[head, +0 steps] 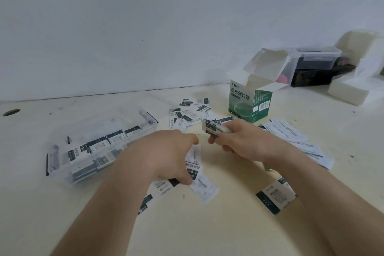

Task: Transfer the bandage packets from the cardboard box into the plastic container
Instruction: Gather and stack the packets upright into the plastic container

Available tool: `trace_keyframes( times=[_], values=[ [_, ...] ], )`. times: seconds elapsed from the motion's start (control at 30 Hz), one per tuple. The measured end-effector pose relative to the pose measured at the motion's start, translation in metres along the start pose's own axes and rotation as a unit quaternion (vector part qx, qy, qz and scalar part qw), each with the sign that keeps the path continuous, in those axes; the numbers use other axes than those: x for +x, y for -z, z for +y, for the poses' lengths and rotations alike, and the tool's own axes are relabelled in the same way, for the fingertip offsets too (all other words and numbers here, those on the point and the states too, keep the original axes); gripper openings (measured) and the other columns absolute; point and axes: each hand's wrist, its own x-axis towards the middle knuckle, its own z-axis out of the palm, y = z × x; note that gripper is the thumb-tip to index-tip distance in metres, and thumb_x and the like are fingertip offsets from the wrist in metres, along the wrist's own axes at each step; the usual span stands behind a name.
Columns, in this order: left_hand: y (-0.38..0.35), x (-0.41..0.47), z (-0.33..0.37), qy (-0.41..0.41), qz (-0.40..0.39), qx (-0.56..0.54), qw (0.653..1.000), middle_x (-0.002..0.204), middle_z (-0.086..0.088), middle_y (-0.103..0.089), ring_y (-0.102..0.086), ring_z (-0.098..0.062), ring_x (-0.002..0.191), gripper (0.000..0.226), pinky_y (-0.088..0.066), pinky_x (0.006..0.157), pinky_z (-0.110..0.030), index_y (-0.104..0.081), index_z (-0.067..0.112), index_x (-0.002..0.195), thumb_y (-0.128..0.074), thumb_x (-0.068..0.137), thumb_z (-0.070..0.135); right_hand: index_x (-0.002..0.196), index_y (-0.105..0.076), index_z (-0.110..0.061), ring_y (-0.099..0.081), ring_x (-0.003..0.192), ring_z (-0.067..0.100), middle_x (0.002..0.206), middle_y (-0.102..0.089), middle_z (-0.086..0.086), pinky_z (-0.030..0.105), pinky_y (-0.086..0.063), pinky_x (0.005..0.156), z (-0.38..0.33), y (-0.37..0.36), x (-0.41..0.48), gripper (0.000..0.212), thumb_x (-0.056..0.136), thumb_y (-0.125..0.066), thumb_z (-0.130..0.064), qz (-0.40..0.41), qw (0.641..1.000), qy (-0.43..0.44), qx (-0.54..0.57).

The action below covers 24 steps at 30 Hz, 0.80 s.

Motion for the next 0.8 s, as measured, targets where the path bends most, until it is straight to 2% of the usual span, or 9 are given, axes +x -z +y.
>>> trace_keyframes(
  times=[0.1,0.2,0.33,0.43,0.53,0.6,0.63,0.7,0.8],
  values=[
    [0.000,0.005,0.000,-0.013,0.011,-0.052,0.998,0.107,0.010,-0.050,-0.052,-0.012,0.097,0.067,-0.045,0.081,-0.028,-0.042,0.037,0.133,-0.077,0.076,0.034,0.084,-0.062,0.003,-0.041,0.053,0.014,0.060,-0.047,0.002,0.030,-0.033,0.059,-0.001,-0.009,0.002,0.024,0.091,-0.061,-0.020,-0.014,0.999,0.020,-0.031],
    [-0.003,0.009,-0.002,-0.030,0.035,-0.112,0.993,0.087,0.013,-0.052,-0.051,-0.004,0.074,0.044,-0.041,0.063,-0.024,-0.056,0.037,0.112,-0.078,0.076,0.026,0.076,-0.058,-0.003,-0.037,0.045,0.010,0.057,-0.046,0.001,0.025,-0.032,0.049,-0.001,-0.013,0.003,0.024,0.092,-0.060,-0.021,-0.013,1.000,0.028,0.002],
    [-0.002,0.012,-0.006,-0.036,0.145,-0.216,0.965,0.084,0.014,-0.066,-0.060,-0.002,0.071,0.020,-0.043,0.063,-0.021,-0.069,0.032,0.094,-0.077,0.079,0.023,0.099,-0.061,-0.003,-0.032,0.045,0.009,0.058,-0.043,-0.003,0.020,-0.025,0.040,-0.004,-0.010,0.000,0.022,0.096,-0.056,-0.024,0.016,0.984,-0.012,0.177],
    [0.004,0.009,-0.004,-0.057,0.254,-0.391,0.883,0.072,0.009,-0.071,-0.066,-0.002,0.066,0.011,-0.049,0.063,-0.021,-0.072,0.027,0.083,-0.078,0.078,0.018,0.105,-0.063,-0.005,-0.037,0.050,0.011,0.059,-0.036,-0.003,0.021,-0.030,0.048,-0.007,-0.006,-0.003,0.025,0.098,-0.053,-0.028,0.024,0.935,-0.022,0.352],
    [0.007,0.007,0.007,-0.078,0.323,-0.576,0.746,0.077,0.005,-0.075,-0.071,-0.010,0.069,0.016,-0.054,0.060,-0.023,-0.072,0.024,0.083,-0.076,0.079,0.009,0.102,-0.068,-0.008,-0.050,0.057,0.014,0.063,-0.037,0.000,0.030,-0.044,0.067,-0.012,-0.004,-0.005,0.029,0.096,-0.056,-0.033,0.017,0.892,-0.023,0.451],
    [0.007,0.008,0.016,-0.077,0.344,-0.662,0.661,0.078,0.001,-0.075,-0.072,-0.014,0.070,0.016,-0.055,0.059,-0.026,-0.071,0.019,0.087,-0.074,0.080,0.005,0.103,-0.071,-0.009,-0.057,0.064,0.019,0.067,-0.043,0.009,0.037,-0.053,0.077,-0.017,-0.004,-0.009,0.035,0.096,-0.054,-0.039,-0.033,0.867,-0.017,0.498],
    [0.006,0.010,0.020,-0.072,0.360,-0.683,0.631,0.077,0.001,-0.074,-0.072,-0.015,0.070,0.015,-0.056,0.059,-0.026,-0.070,0.017,0.087,-0.073,0.080,0.003,0.108,-0.070,-0.008,-0.059,0.072,0.025,0.074,-0.048,0.017,0.039,-0.056,0.077,-0.019,-0.006,-0.011,0.040,0.096,-0.053,-0.042,-0.067,0.858,-0.015,0.509],
    [0.002,0.014,0.025,-0.059,0.405,-0.690,0.597,0.075,0.003,-0.072,-0.069,-0.012,0.069,0.016,-0.056,0.061,-0.026,-0.069,0.018,0.083,-0.073,0.080,0.003,0.113,-0.067,-0.004,-0.061,0.077,0.031,0.092,-0.060,0.026,0.037,-0.060,0.070,-0.022,-0.008,-0.014,0.048,0.093,-0.053,-0.045,-0.120,0.844,-0.016,0.523],
    [-0.002,0.019,0.029,-0.055,0.476,-0.654,0.586,0.074,0.006,-0.068,-0.065,-0.006,0.068,0.019,-0.055,0.065,-0.022,-0.066,0.022,0.081,-0.074,0.080,0.005,0.103,-0.064,-0.001,-0.064,0.063,0.025,0.085,-0.067,0.018,0.029,-0.059,0.054,-0.025,-0.011,-0.017,0.036,0.088,-0.060,-0.034,-0.151,0.826,-0.008,0.544]
  ],
)
